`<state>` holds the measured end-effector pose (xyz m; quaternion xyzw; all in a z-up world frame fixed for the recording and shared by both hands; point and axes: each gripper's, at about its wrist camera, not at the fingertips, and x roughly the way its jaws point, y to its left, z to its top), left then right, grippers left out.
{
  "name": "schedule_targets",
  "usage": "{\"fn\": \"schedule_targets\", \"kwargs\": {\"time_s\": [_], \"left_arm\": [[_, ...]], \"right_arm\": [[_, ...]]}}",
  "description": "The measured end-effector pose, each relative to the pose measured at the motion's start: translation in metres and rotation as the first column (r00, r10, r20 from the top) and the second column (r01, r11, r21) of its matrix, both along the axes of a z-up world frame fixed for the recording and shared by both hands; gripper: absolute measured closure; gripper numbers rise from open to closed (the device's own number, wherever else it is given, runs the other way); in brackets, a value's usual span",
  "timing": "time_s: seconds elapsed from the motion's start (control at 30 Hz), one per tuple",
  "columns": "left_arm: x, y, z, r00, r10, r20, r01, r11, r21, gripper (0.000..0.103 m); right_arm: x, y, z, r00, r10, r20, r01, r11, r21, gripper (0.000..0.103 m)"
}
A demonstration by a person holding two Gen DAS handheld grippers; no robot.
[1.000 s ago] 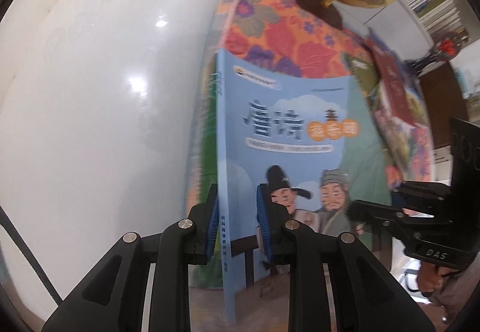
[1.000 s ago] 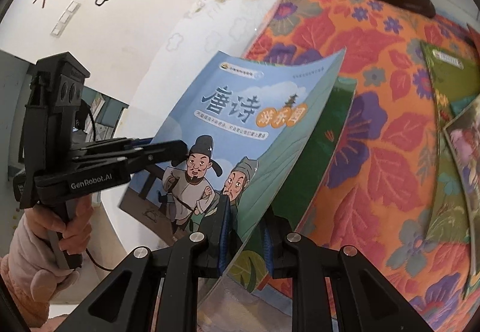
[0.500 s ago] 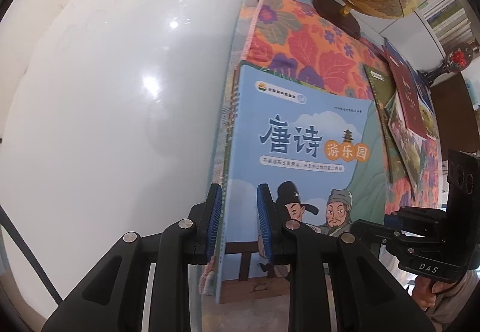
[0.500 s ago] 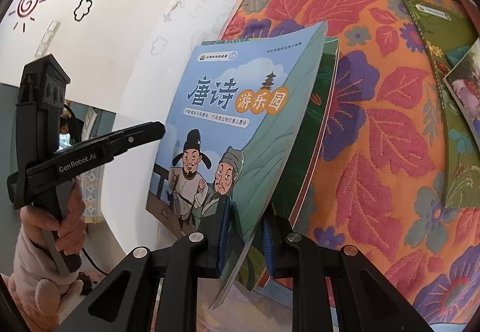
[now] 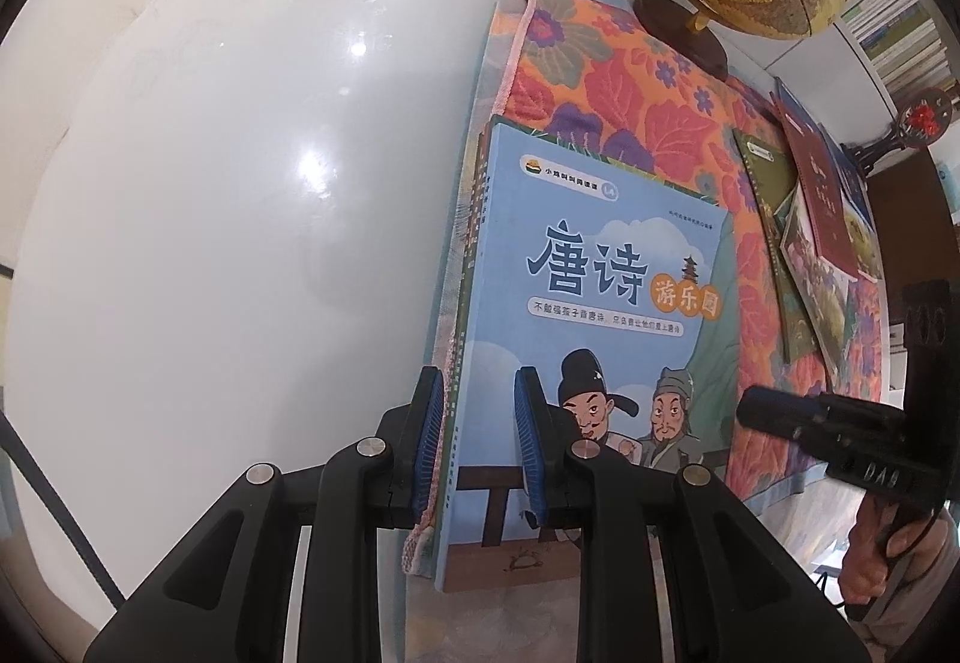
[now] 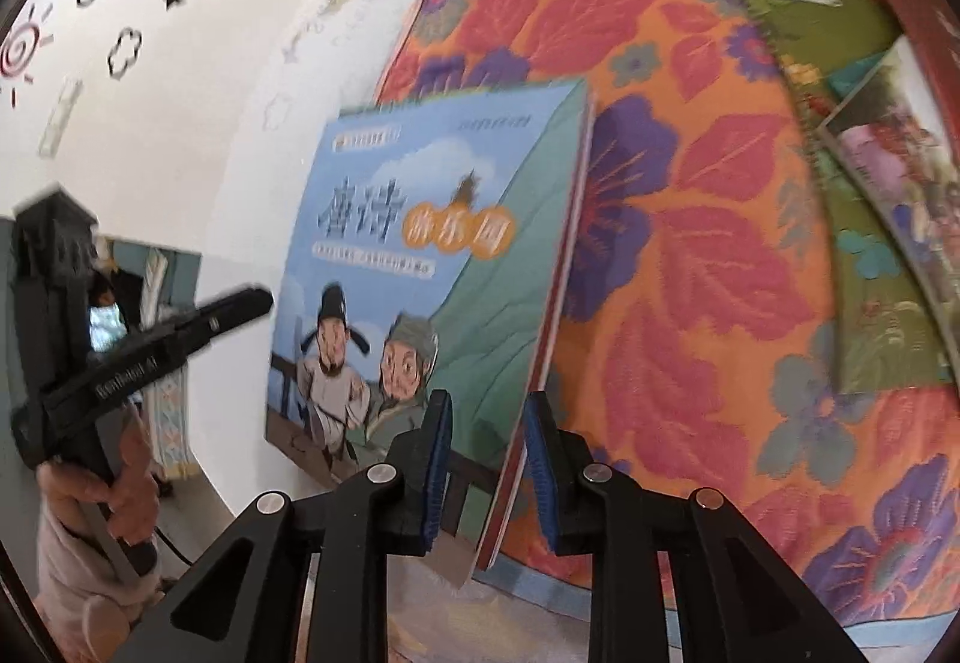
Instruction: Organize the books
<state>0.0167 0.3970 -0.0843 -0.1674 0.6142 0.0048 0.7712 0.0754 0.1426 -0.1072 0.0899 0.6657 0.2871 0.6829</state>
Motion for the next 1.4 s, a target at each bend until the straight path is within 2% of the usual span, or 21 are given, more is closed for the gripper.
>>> {"fn": "schedule_targets", "kwargs": {"time_s": [0.13, 0.3, 0.6, 0.8, 0.97, 1.17, 1.4], "left_arm": [[0.000, -0.001, 0.001, 1.000, 0.008, 0.002, -0.008, 1.000, -0.007, 0.081], [0.000, -0.005, 0.009, 1.000, 0.003, 0.017, -0.003, 1.000, 0.003, 0.081], [0.006, -0.027, 0.020, 0.999, -0.007, 0.031, 0.007, 1.000, 0.004, 0.081], [0.016, -0.063, 0.030, 0.998, -0.027, 0.055, 0.028, 0.999, -0.032, 0.080], [0.028, -0.106, 0.037, 0.994, -0.077, 0.080, 0.080, 0.996, -0.030, 0.080], [0.043, -0.164, 0.041, 0.986, -0.135, 0.102, 0.139, 0.990, -0.030, 0.080], [0.063, -0.226, 0.041, 0.980, -0.158, 0.120, 0.166, 0.985, -0.056, 0.079]], "right_arm": [[0.006, 0.000, -0.002, 1.000, 0.004, -0.011, -0.003, 1.000, 0.002, 0.080], [0.004, 0.001, 0.004, 1.000, -0.019, -0.007, 0.019, 0.998, 0.056, 0.080], [0.010, -0.043, 0.022, 0.994, -0.103, 0.027, 0.100, 0.992, 0.079, 0.080], [0.015, -0.098, 0.051, 0.975, -0.193, 0.110, 0.182, 0.978, 0.105, 0.080], [0.020, -0.156, 0.067, 0.949, -0.266, 0.170, 0.254, 0.963, 0.090, 0.080], [0.016, -0.236, 0.059, 0.915, -0.376, 0.143, 0.368, 0.926, 0.083, 0.080], [0.012, -0.310, 0.055, 0.893, -0.429, 0.133, 0.420, 0.903, 0.092, 0.080]]}}
